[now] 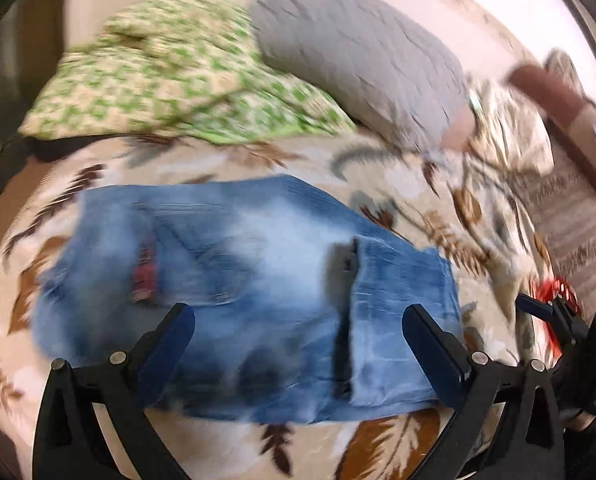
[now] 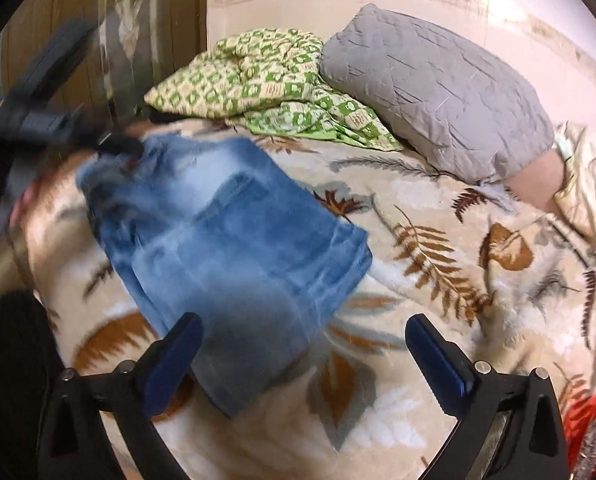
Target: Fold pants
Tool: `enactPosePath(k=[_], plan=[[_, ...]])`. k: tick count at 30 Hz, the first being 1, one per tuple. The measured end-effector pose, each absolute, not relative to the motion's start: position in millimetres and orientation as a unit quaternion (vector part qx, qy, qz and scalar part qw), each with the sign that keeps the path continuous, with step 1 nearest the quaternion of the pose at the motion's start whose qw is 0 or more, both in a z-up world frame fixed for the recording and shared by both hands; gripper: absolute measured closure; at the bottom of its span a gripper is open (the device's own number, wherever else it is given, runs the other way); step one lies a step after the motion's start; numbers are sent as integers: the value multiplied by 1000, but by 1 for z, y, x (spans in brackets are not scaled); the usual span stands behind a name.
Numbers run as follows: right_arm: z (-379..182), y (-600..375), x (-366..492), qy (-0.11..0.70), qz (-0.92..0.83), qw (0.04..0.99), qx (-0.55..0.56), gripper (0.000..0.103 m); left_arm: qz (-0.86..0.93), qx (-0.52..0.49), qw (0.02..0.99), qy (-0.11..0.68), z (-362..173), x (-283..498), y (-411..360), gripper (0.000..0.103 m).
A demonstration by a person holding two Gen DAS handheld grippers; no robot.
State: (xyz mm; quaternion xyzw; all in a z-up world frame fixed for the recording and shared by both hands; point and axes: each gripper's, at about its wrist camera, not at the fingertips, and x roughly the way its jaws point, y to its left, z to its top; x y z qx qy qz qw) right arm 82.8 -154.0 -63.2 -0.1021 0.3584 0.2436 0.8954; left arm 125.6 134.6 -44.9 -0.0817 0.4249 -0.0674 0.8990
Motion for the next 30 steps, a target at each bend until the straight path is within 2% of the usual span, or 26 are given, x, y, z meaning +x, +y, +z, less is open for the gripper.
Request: enactPosePath(k=[5, 11, 21, 27, 30], plan=[[-28, -126, 126, 384, 333, 860, -46, 0, -27, -158, 901, 403, -51, 94, 190, 0], [7, -40, 173, 391, 375, 837, -77, 0, 18, -240, 882, 404, -82, 68, 254, 0], [38, 119, 227, 423, 396, 797, -169, 0, 36, -383, 838, 387, -140, 80, 295, 0], [36, 178, 226, 422, 396, 785, -220, 0, 26, -467, 818, 336, -148, 96, 306, 0], [32, 196, 229, 429, 392, 779, -235, 0, 40, -470, 815, 336, -149, 107, 305, 0]])
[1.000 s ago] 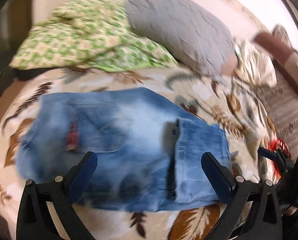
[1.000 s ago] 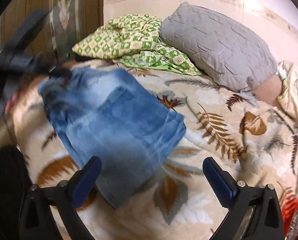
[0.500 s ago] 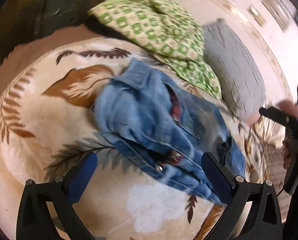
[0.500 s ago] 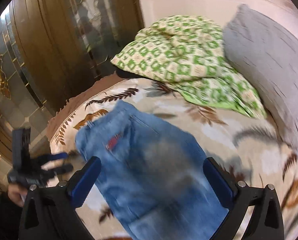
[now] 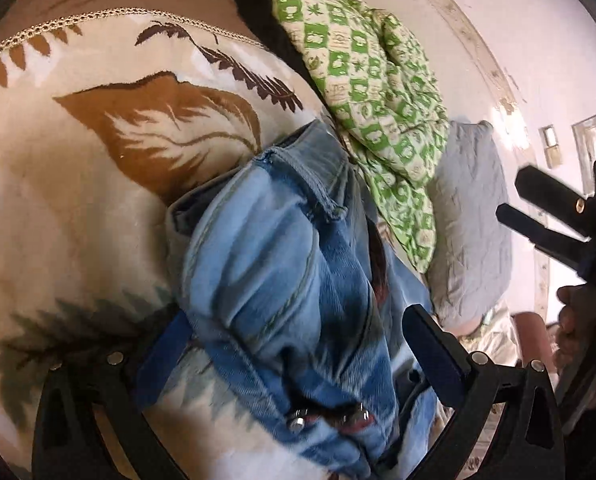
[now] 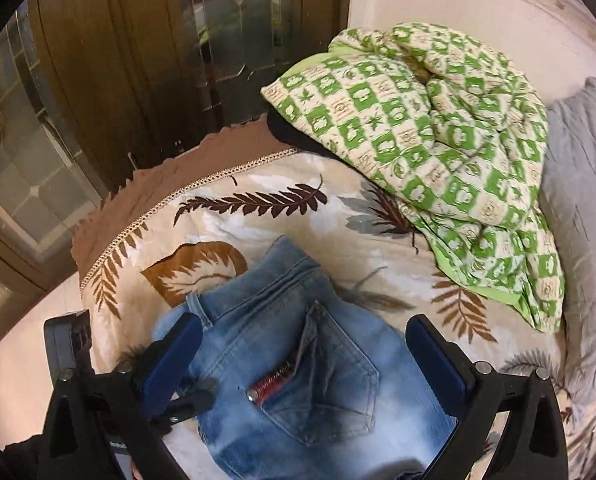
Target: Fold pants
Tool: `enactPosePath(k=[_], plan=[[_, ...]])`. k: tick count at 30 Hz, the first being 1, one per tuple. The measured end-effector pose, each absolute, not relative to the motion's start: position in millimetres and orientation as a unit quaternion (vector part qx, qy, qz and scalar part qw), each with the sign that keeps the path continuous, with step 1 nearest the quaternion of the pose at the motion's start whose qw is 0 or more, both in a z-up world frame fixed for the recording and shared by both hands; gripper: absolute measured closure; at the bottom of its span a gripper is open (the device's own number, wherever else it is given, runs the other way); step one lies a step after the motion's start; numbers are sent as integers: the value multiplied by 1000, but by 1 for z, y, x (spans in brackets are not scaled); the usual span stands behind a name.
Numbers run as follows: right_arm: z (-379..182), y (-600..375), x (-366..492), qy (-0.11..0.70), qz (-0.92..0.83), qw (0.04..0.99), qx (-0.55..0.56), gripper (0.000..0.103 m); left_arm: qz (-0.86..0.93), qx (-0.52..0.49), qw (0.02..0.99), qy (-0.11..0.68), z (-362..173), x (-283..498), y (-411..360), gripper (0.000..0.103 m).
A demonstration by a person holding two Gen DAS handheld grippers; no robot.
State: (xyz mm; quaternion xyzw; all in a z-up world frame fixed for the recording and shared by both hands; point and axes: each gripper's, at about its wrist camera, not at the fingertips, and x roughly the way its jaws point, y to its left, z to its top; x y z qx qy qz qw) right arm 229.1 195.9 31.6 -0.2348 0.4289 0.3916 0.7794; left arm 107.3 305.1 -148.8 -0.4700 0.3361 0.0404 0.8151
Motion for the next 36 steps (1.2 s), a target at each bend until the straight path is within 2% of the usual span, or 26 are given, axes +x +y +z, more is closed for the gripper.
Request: enactPosePath(k=[5, 17, 24, 25, 26, 28, 29, 30, 31, 32, 33, 34, 35, 36], plan=[[17, 235, 241, 460, 376, 756, -274, 0, 39, -421, 841, 339, -148, 111, 295, 0], [-63, 324, 289, 545, 298, 692, -367, 2, 38, -413, 848, 330, -149, 105, 294, 0], [-88, 335, 305, 568, 282, 680, -369, 4, 41, -409, 850, 330, -149, 106, 291, 0], [-90, 336, 306, 568, 281, 679, -370, 6, 43, -408, 850, 330, -148, 107, 291, 0], [-92, 337, 307, 568, 278, 679, -373, 13, 43, -408, 851, 329, -148, 107, 290, 0], [-95, 339, 309, 568, 276, 680, -372, 33, 46, -403, 852, 330, -147, 107, 288, 0], [-97, 340, 308, 569, 277, 677, -376, 52, 46, -401, 853, 330, -147, 108, 287, 0], [-100, 342, 308, 569, 277, 674, -381, 61, 47, -397, 855, 330, -147, 108, 285, 0], [-103, 343, 306, 564, 276, 671, -394, 63, 47, -392, 857, 331, -147, 108, 284, 0], [-103, 344, 304, 558, 278, 670, -402, 70, 45, -390, 858, 332, -146, 107, 284, 2], [-105, 345, 302, 553, 278, 672, -407, 73, 56, -391, 856, 335, -145, 105, 285, 12], [-104, 345, 302, 551, 278, 673, -408, 74, 61, -390, 855, 336, -145, 103, 287, 57], [-103, 343, 302, 548, 279, 674, -408, 77, 53, -398, 850, 342, -148, 104, 288, 66], [-101, 342, 303, 547, 281, 675, -408, 77, 45, -418, 841, 341, -153, 103, 290, 67]])
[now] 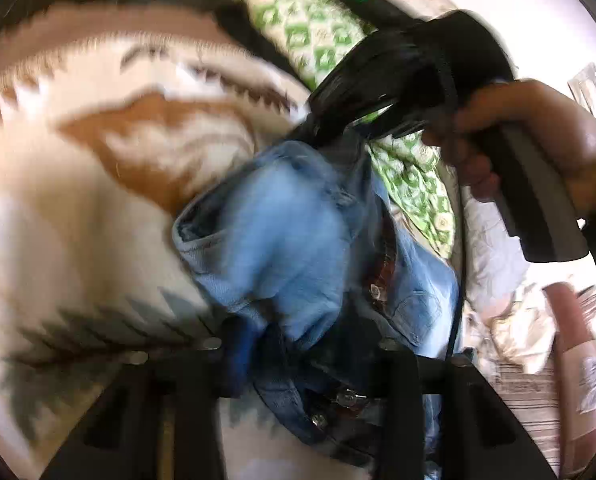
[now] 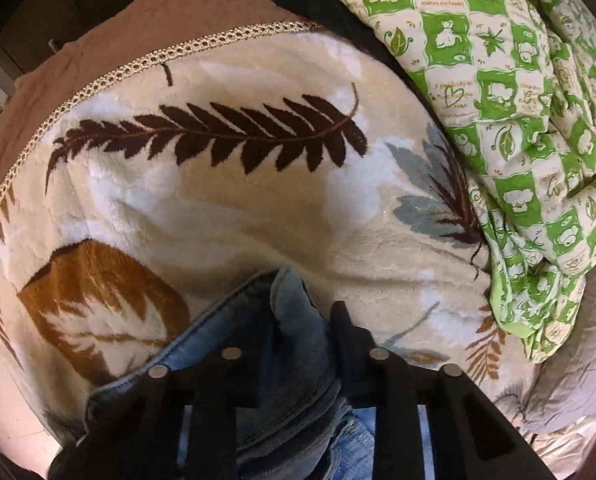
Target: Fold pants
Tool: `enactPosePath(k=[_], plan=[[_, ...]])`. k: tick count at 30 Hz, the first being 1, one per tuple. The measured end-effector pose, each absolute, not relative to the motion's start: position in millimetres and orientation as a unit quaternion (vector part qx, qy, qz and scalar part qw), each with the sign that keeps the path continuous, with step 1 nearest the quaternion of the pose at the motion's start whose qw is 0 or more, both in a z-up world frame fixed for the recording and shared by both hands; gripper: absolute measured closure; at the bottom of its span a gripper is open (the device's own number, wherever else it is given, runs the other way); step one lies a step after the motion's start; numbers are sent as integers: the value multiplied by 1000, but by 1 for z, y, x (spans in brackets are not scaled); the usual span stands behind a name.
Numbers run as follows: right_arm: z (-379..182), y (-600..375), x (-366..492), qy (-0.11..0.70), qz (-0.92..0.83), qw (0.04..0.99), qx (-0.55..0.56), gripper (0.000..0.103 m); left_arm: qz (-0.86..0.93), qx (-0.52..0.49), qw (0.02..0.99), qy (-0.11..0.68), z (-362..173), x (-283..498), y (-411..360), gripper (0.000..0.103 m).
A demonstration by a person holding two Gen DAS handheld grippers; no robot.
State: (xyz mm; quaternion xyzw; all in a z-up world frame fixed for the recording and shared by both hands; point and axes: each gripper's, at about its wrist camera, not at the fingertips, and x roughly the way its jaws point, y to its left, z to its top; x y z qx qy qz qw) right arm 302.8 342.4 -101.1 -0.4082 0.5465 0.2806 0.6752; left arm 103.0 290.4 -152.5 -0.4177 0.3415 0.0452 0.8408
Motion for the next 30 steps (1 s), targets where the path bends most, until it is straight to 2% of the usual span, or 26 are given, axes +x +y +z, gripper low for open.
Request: enactPosePath(k=[11, 17, 24, 30], plan=[[-97, 331, 296, 530, 291, 688, -402, 81, 42, -391, 856, 335, -145, 101, 283, 70], [-58, 297, 292, 512, 313, 717, -354, 83, 21, -359, 888, 285, -120, 90, 269, 74], [16, 197, 282, 473, 352, 768, -251, 85, -5, -191, 955, 228, -61, 72, 200, 76], [66, 71, 271, 439, 366, 809, -141, 86, -40, -59, 971, 226, -21, 63, 114, 77]])
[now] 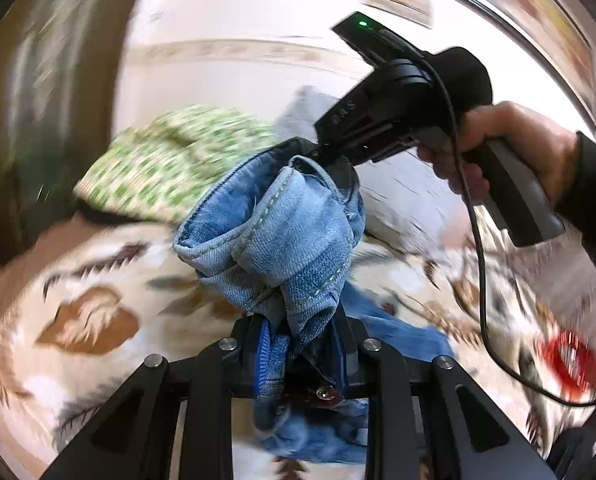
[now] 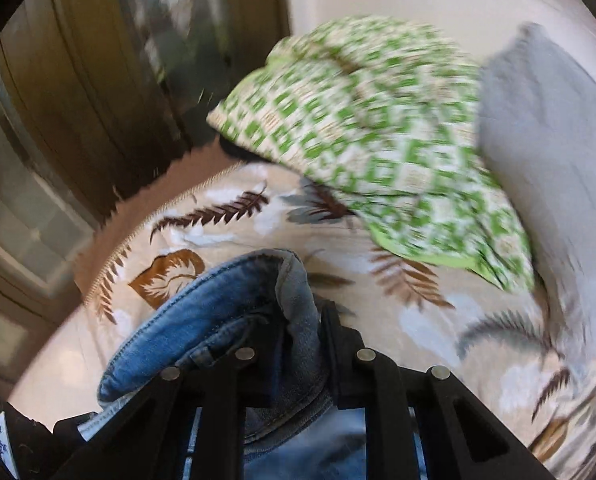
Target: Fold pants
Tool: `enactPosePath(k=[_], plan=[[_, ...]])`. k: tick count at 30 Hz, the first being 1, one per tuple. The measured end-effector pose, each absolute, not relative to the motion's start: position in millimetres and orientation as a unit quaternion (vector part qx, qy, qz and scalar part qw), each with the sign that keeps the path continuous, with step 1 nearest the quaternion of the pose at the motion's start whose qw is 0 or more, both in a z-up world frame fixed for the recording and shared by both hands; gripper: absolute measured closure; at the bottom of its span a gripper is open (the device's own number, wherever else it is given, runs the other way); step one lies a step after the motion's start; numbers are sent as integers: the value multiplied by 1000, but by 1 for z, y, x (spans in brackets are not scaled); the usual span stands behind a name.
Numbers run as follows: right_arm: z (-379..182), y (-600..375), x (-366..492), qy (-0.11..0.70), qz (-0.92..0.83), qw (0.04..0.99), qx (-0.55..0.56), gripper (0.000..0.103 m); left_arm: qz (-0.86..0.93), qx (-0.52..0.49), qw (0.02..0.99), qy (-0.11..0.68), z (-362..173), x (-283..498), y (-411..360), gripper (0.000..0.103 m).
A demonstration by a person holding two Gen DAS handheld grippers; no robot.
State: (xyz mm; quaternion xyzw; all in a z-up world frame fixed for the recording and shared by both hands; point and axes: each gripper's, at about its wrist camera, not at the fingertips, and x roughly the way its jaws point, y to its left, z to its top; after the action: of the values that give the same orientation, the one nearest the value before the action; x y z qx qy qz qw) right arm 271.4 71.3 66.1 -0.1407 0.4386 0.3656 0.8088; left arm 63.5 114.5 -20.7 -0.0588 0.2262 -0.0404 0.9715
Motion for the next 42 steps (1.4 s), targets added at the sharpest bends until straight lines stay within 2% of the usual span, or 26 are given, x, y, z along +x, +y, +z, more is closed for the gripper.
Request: enactPosePath(k=[4, 7, 12, 16, 19, 22, 37, 39, 42], plan=[[64, -4, 264, 426, 358, 827, -85, 86, -76, 25, 966, 244, -20, 61, 55, 77], [40, -58, 259, 431, 344, 833, -43, 86, -103, 88, 954, 268, -38, 61, 18, 77], [-32, -125, 256, 466, 308, 829, 14, 86, -147, 171, 918, 326, -83, 65, -33, 77], [-98, -155, 258, 507, 269, 818, 41, 86, -168, 170, 885, 400, -128, 83, -57, 78], [-138, -159, 256, 529, 242, 813, 36, 86, -156, 202, 889, 380, -136, 78, -66, 78], [-141, -169, 256, 520, 244, 814, 83, 86, -164, 174, 889, 390, -132, 82, -60, 78], [-140, -166, 252, 504, 235, 829, 63, 84, -155, 174, 892, 387, -135, 82, -62, 78], [-139, -165, 251, 501, 233, 831, 61, 84, -152, 168, 896, 381, -133, 80, -63, 74], [-136, -164, 248, 493, 231, 837, 54, 82, -163, 157, 904, 362, -129, 74, -61, 61]])
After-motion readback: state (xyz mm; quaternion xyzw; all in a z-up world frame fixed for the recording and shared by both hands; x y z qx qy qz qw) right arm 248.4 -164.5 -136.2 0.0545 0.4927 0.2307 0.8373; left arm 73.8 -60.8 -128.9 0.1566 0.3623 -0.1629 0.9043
